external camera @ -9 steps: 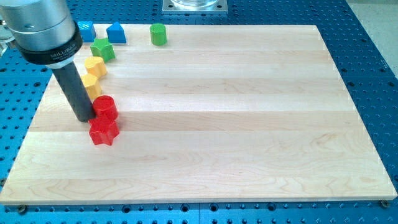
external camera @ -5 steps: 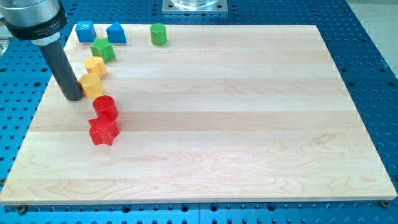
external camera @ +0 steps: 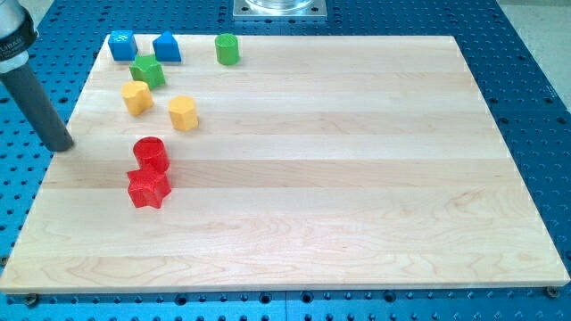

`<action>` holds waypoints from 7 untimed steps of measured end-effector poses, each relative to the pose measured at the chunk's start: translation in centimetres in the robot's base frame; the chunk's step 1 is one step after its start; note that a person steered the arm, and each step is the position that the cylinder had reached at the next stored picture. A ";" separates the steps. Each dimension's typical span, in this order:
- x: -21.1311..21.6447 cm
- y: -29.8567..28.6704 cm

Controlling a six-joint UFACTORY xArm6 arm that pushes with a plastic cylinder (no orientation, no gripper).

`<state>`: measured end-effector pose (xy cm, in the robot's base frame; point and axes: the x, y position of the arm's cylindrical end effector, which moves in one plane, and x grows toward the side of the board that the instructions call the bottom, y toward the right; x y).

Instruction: Move the yellow blocks to the right

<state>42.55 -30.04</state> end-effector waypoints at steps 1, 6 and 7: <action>-1.9 0.0; -5.3 3.4; -7.0 5.3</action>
<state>35.58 -24.75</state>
